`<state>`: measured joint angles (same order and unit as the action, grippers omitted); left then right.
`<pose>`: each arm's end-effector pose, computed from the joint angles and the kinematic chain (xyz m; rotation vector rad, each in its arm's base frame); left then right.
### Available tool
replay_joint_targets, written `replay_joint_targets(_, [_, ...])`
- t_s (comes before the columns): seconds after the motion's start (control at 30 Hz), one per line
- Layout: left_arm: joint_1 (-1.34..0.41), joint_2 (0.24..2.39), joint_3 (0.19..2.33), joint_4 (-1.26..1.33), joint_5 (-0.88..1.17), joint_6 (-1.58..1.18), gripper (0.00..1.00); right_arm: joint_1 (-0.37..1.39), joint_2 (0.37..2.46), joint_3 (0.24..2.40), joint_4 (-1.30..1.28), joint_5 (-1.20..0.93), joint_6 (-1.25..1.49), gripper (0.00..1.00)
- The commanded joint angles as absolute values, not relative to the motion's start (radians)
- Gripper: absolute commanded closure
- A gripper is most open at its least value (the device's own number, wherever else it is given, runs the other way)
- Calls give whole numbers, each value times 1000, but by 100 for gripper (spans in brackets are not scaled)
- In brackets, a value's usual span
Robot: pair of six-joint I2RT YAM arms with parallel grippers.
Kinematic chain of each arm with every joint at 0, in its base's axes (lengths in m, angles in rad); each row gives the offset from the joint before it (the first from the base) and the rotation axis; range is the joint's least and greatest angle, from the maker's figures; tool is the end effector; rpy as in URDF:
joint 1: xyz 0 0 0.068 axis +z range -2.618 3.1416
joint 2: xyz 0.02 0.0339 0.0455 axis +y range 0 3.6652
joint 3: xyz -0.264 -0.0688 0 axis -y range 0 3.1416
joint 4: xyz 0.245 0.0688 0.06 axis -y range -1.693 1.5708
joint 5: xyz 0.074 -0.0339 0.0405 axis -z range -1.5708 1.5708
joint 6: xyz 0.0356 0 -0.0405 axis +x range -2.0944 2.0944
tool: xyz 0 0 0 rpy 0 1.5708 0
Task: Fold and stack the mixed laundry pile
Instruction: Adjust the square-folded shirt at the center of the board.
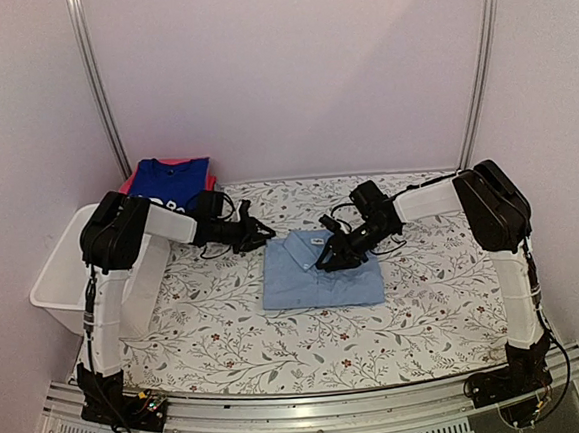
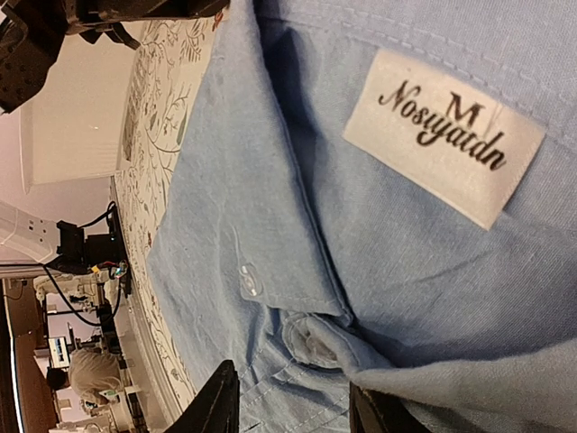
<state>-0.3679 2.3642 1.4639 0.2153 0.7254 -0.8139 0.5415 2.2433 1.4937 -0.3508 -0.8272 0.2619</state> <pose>0.4444 -0.1966 0.0803 -0.1104 2.4577 -1.4029 0.3714 0.2539 0.1096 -0.6629 2.6560 1.3549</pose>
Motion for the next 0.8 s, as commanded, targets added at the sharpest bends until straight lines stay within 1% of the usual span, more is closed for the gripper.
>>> replay_joint_targets(0.0, [-319, 2334, 1415, 262, 702, -828, 50, 530, 2307, 1469, -470, -682, 237, 58])
replay_joint_targets(0.07, [-309, 2277, 1358, 294, 703, -834, 39, 528, 2294, 1500, -485, -672, 218, 58])
replay_joint_targets(0.13, [-306, 2213, 1310, 270, 683, -814, 33, 530, 2252, 1525, -479, -662, 195, 57])
replay_joint_targets(0.23, [-301, 2117, 1240, 215, 649, -779, 26, 546, 2146, 1541, -446, -636, 171, 56])
replay_joint_targets(0.3, [-298, 2056, 1191, 192, 634, -768, 23, 573, 2088, 1547, -443, -602, 151, 56])
replay_joint_targets(0.47, [-297, 1949, 1103, 119, 585, -768, 13, 712, 2018, 1584, -490, -432, 45, 57])
replay_joint_targets(0.5, [-298, 1936, 1091, 112, 583, -767, 3, 741, 2024, 1600, -505, -407, 30, 57])
replay_joint_targets(0.53, [-297, 1922, 1083, 98, 574, -767, 1, 775, 2039, 1621, -523, -378, 15, 59])
replay_joint_targets(0.77, [-298, 1871, 1063, 18, 530, -766, 0, 932, 2174, 1766, -617, -257, -68, 65])
